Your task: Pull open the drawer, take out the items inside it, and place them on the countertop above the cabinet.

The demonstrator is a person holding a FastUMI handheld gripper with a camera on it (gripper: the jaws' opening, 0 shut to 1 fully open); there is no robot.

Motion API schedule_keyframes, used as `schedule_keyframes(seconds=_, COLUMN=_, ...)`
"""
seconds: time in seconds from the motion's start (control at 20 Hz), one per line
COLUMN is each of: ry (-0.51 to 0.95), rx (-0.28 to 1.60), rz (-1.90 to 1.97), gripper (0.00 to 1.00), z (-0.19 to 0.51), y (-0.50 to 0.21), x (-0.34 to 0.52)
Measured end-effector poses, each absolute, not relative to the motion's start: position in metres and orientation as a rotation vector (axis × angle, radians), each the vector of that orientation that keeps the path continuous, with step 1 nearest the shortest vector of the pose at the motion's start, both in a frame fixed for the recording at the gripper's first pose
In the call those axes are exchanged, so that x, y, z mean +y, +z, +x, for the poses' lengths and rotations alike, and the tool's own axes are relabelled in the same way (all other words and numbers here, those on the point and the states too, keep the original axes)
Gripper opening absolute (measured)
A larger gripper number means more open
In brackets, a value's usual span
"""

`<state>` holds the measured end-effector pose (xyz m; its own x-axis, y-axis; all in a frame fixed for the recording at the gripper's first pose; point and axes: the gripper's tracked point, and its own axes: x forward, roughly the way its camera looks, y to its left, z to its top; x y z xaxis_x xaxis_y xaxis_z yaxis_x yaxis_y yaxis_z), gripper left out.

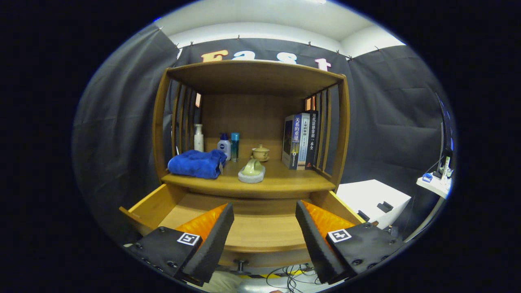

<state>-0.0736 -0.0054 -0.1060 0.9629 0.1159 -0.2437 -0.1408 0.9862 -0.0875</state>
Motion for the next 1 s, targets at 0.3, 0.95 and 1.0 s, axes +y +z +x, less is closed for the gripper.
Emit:
schedule_keyframes(seconds=0.3, ry=0.148, rx=0.304, rz=-0.088, gripper=0.98, z=-0.104, y=-0.151, x=0.0)
schedule_keyframes(seconds=0.95, ry=0.156, rx=0.359, rz=-0.045, gripper=0.97, z=-0.103, y=-0.189, x=0.005)
schedule_keyframes(seconds=1.0, ry=0.153, rx=0.358, rz=-0.042, gripper=0.97, z=-0.101, y=-0.189, x=0.003)
